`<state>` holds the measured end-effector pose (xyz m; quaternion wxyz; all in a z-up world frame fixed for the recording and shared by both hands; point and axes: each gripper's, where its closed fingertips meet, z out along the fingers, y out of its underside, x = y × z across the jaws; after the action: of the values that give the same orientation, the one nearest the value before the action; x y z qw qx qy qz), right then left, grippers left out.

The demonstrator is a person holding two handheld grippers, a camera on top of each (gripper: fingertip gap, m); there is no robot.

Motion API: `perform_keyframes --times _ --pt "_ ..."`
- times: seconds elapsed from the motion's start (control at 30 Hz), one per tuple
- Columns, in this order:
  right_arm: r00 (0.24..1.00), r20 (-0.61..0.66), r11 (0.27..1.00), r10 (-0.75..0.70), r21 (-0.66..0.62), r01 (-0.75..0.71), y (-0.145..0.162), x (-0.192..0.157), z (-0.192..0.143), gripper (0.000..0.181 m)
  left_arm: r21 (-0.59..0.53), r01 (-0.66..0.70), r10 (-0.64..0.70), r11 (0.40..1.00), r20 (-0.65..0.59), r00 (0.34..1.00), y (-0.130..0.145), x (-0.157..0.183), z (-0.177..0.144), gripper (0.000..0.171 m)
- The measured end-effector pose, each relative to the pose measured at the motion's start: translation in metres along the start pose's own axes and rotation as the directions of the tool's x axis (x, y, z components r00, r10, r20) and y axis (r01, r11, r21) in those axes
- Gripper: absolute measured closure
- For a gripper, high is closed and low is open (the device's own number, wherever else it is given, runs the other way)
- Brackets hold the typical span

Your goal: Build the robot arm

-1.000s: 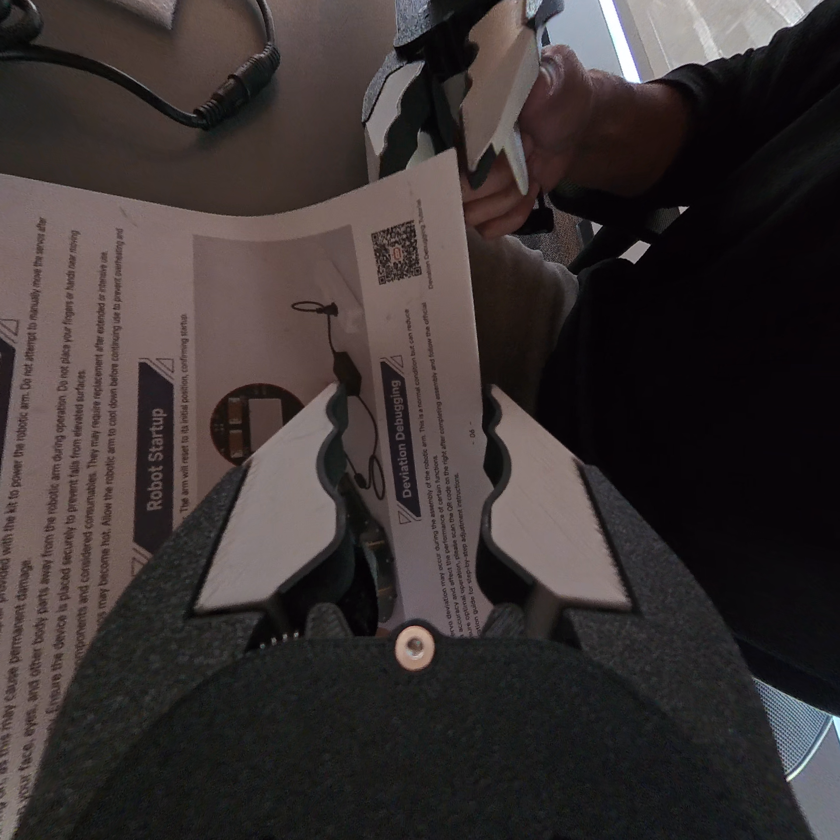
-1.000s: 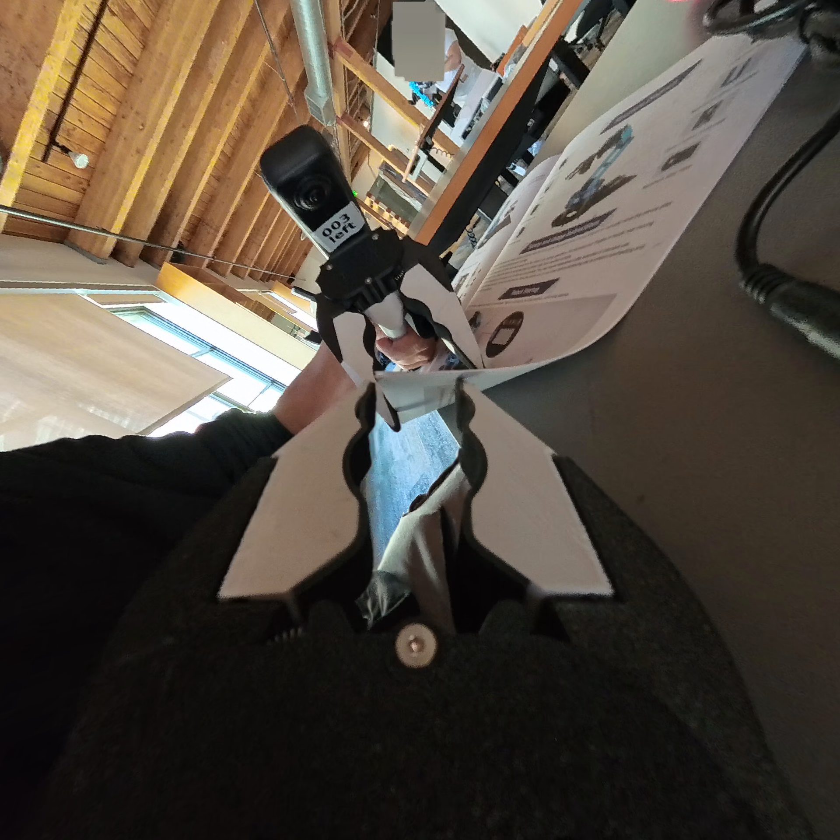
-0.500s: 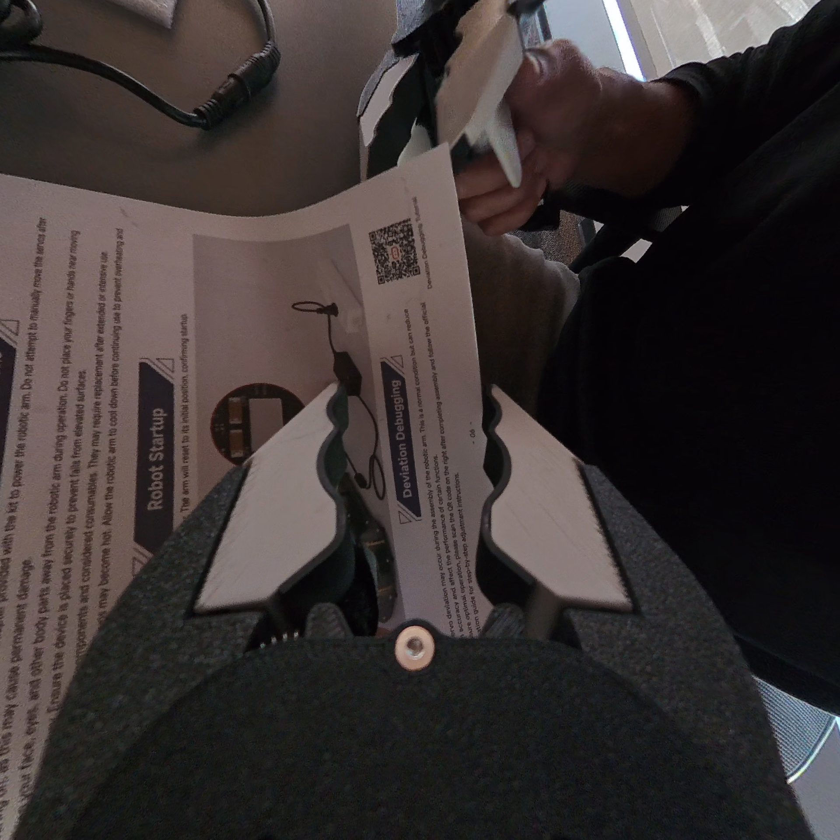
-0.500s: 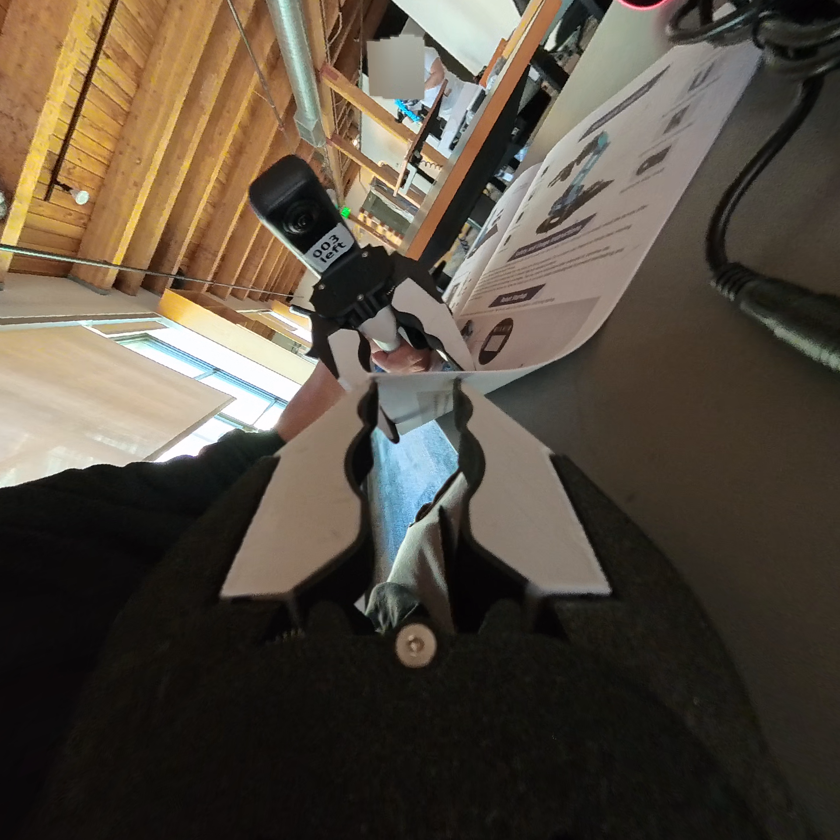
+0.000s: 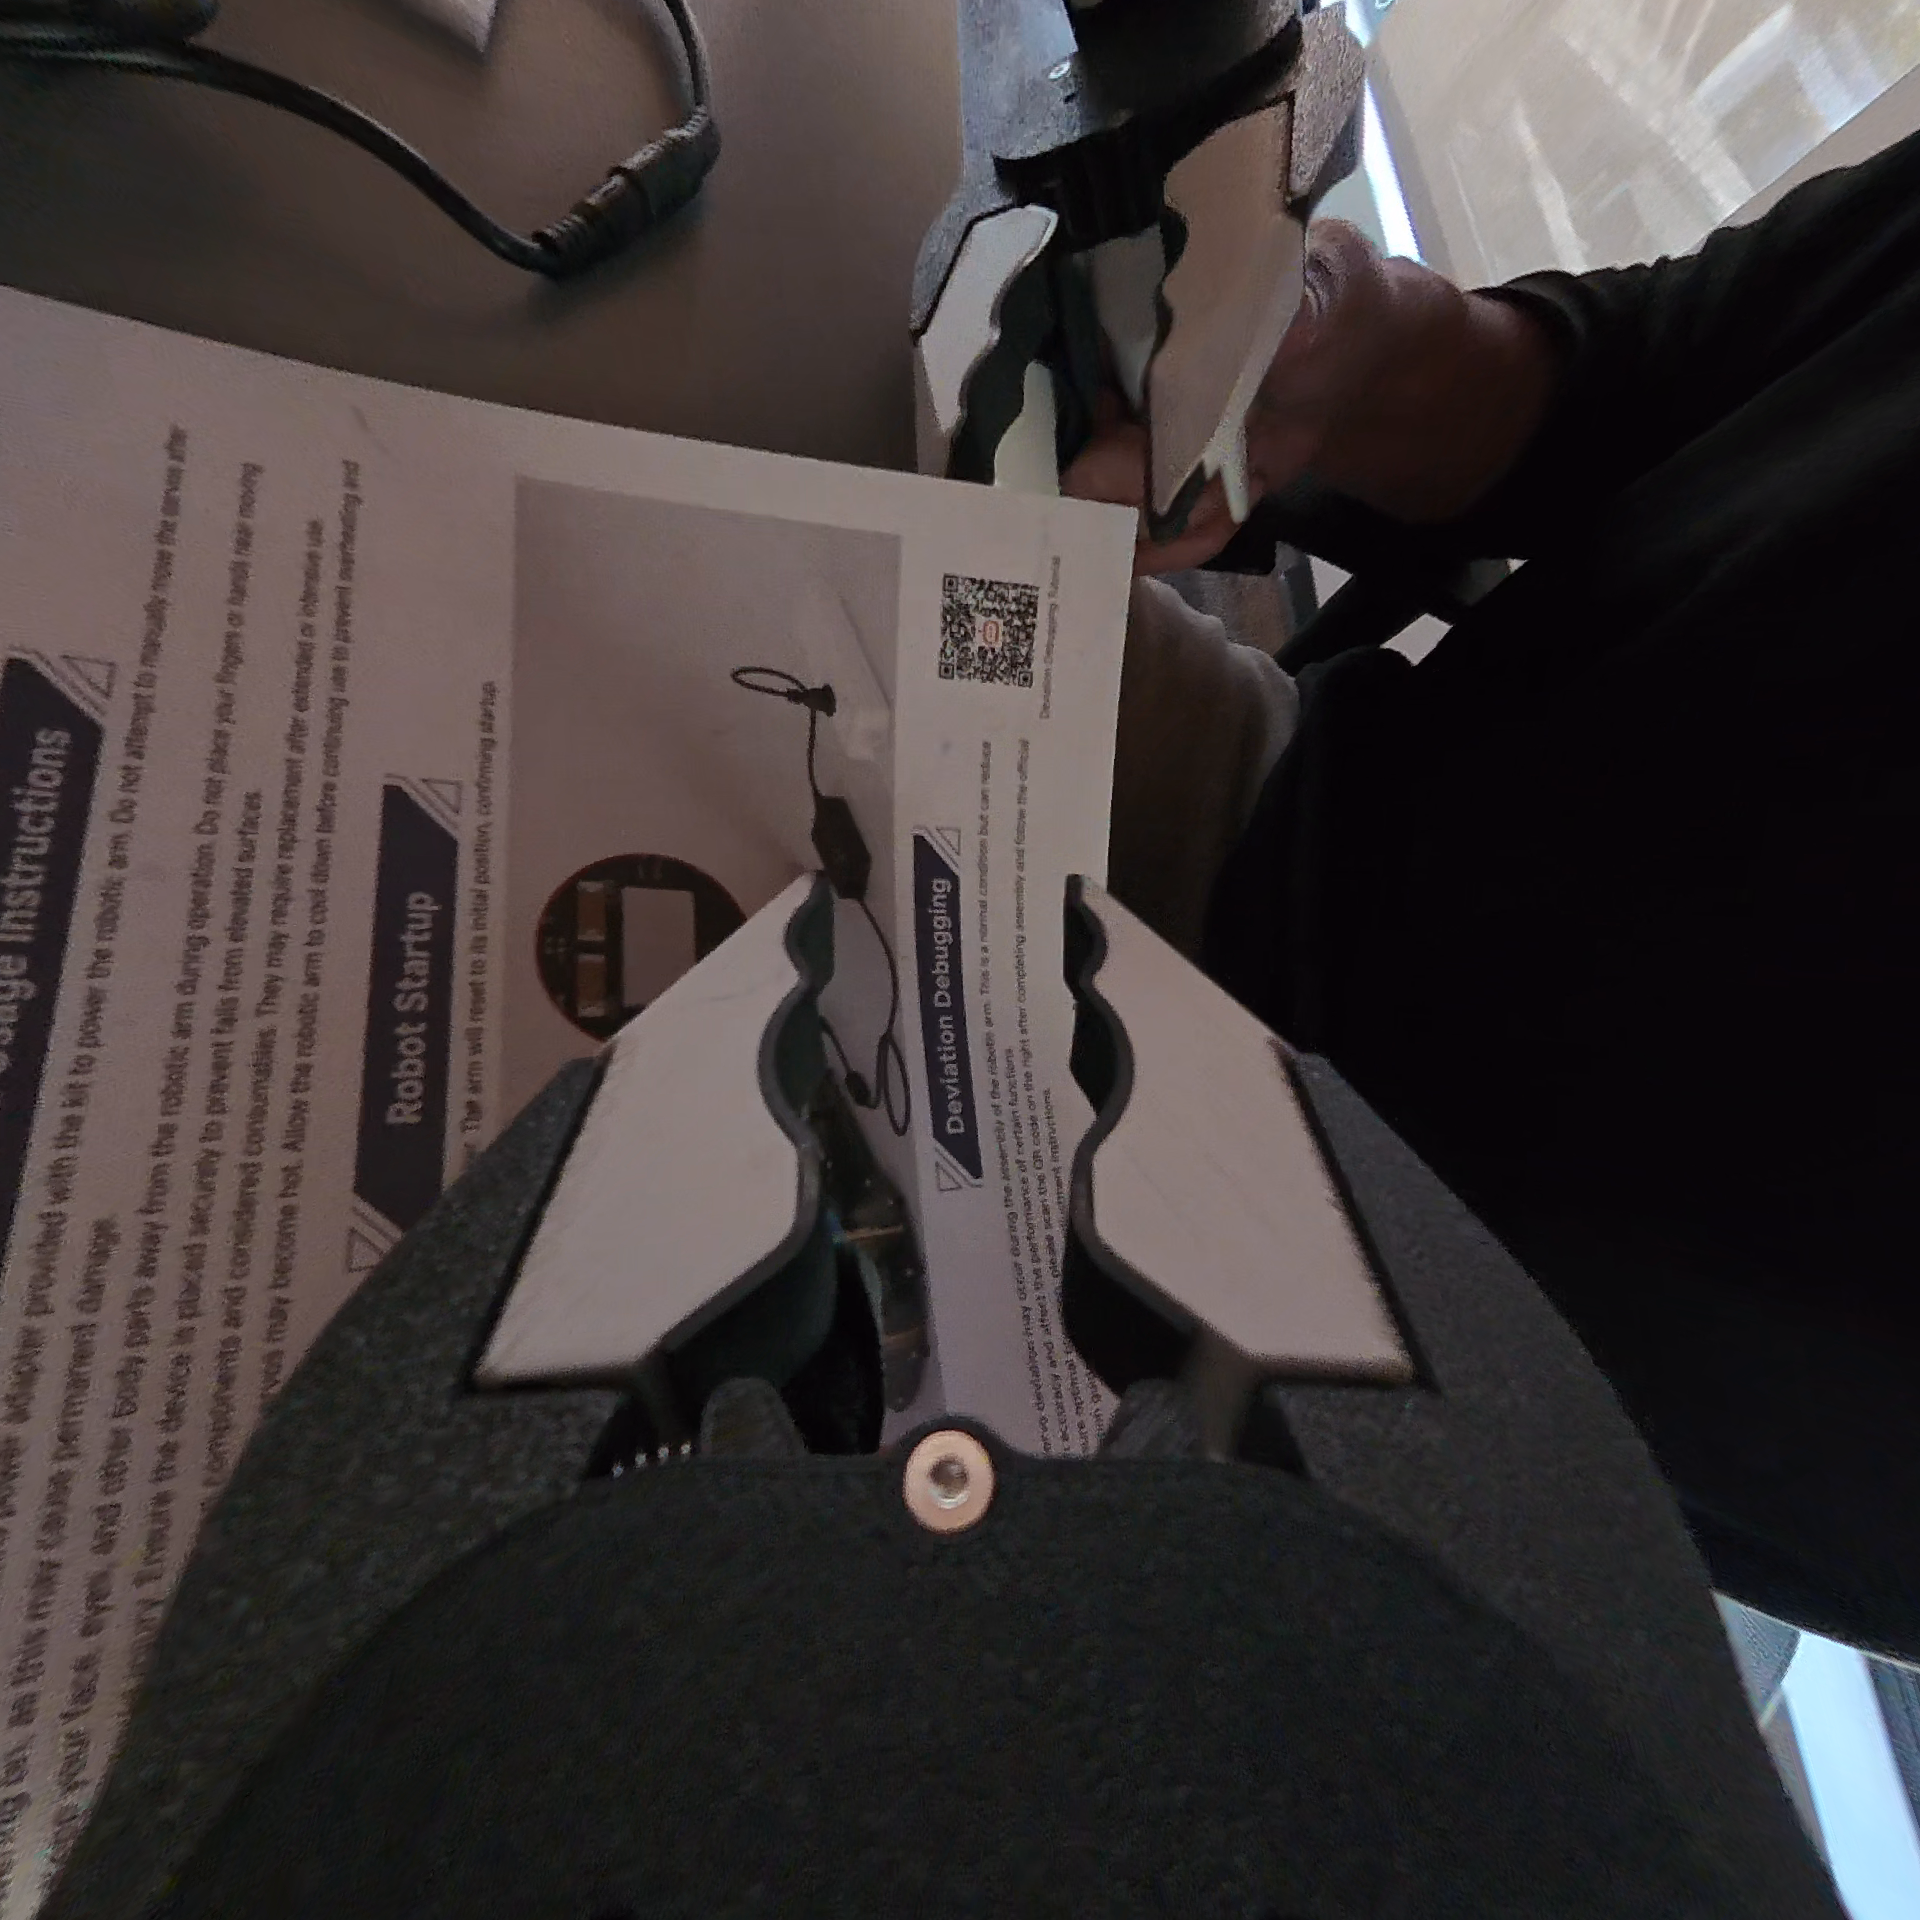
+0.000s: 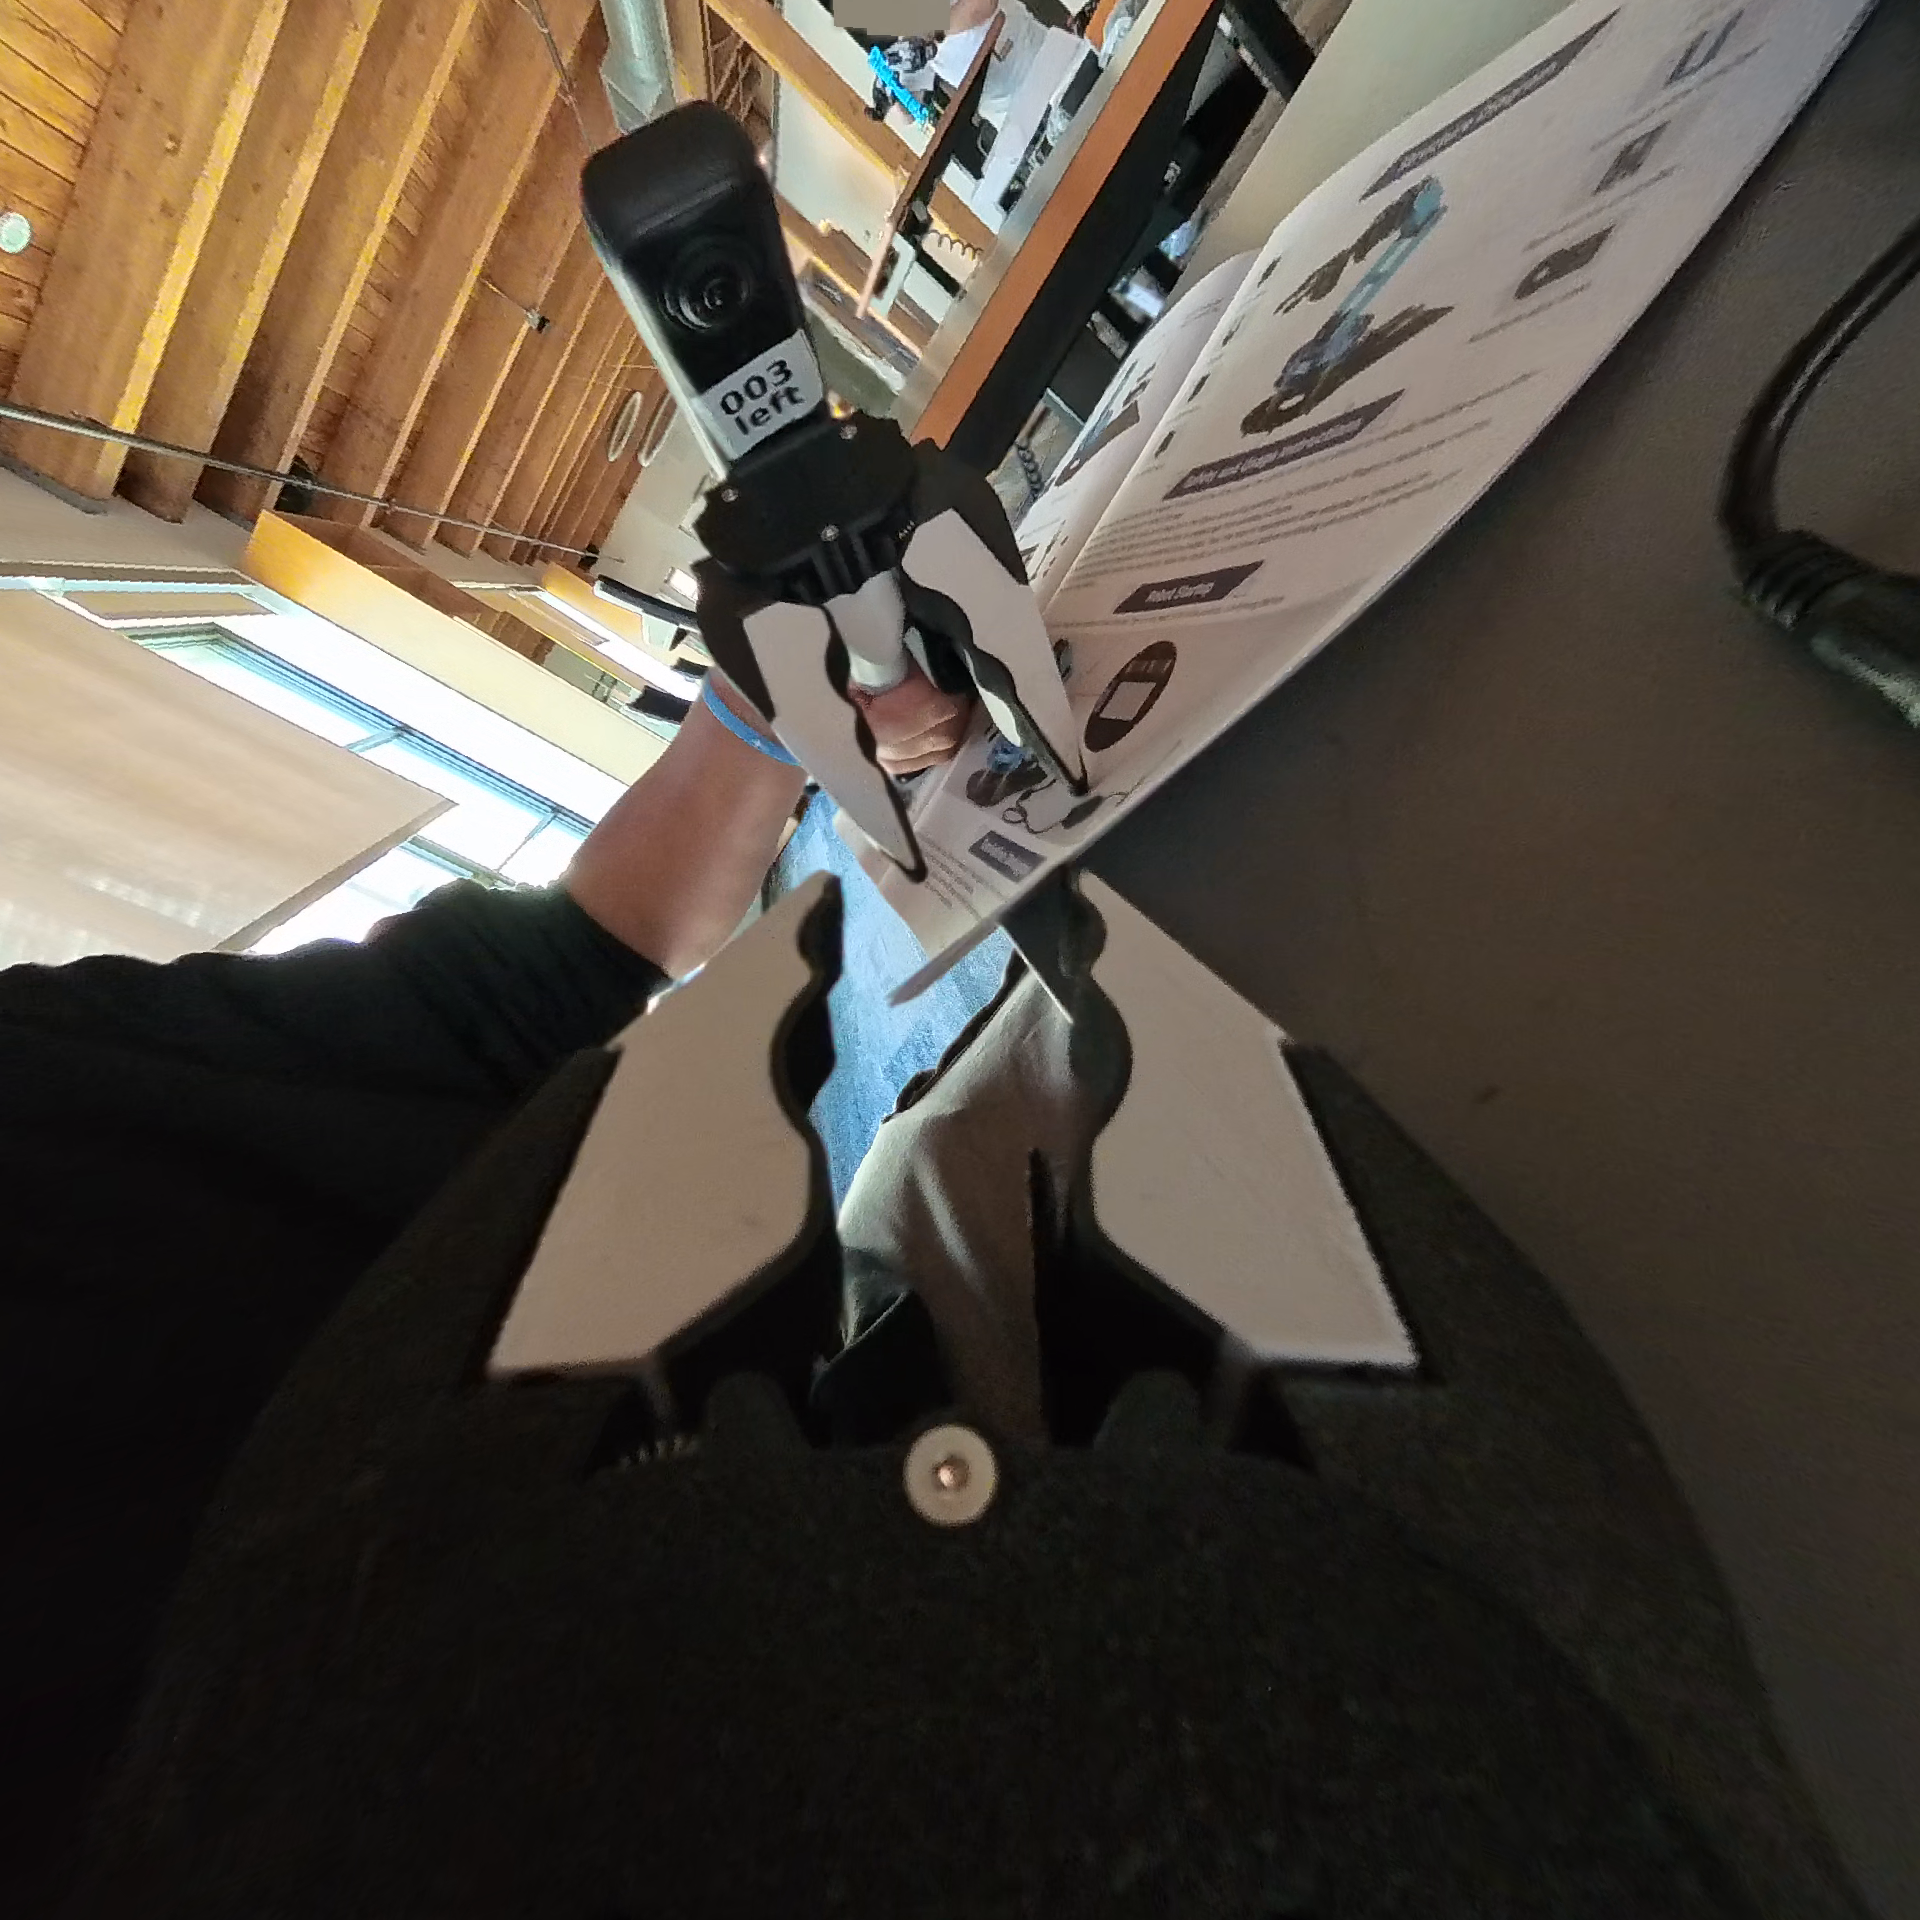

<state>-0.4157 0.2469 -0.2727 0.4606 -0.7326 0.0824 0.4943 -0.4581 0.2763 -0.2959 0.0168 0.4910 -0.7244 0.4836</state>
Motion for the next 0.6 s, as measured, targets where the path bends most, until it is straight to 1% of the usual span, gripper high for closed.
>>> perform_keyframes --times 0.03,0.1,0.17,0.27,0.37,0.47,0.5,0.6 --pt "1.000 0.004 1.000 -0.004 -0.003 0.004 0.000 -0.001 0.000 0.144 -0.004 -0.016 0.016 1.000 0.013 1.000 0.000 0.000 0.000 0.128" --pt "0.999 -0.002 0.999 -0.036 -0.004 0.036 0.000 -0.004 0.000 0.153 0.005 -0.049 0.049 0.999 0.056 0.997 -0.004 0.001 0.001 0.122" --pt "0.997 -0.013 0.997 -0.078 0.010 0.078 -0.003 -0.008 0.000 0.160 0.049 -0.081 0.074 0.996 0.135 0.988 -0.018 0.002 0.004 0.115" --pt "0.996 0.001 0.995 -0.095 0.010 0.095 -0.006 -0.015 0.002 0.160 0.072 -0.170 0.152 0.983 0.213 0.965 -0.031 0.016 0.015 0.114" --pt "0.995 0.093 0.999 -0.027 0.026 0.025 -0.011 -0.026 0.006 0.155 0.050 -0.236 0.212 0.971 0.282 0.936 -0.036 0.018 0.028 0.111" --pt "0.978 0.204 0.999 0.035 0.027 -0.042 -0.014 -0.040 0.009 0.152 0.039 -0.235 0.215 0.971 0.283 0.935 -0.034 0.016 0.035 0.114" --pt "0.977 0.209 0.999 0.036 0.021 -0.041 -0.013 -0.040 0.009 0.152 0.045 -0.227 0.207 0.973 0.270 0.941 -0.033 0.016 0.036 0.116" --pt "0.989 0.149 0.999 -0.008 0.032 0.004 -0.013 -0.030 0.007 0.164 0.084 -0.181 0.162 0.980 0.194 0.967 -0.033 0.020 0.034 0.117"
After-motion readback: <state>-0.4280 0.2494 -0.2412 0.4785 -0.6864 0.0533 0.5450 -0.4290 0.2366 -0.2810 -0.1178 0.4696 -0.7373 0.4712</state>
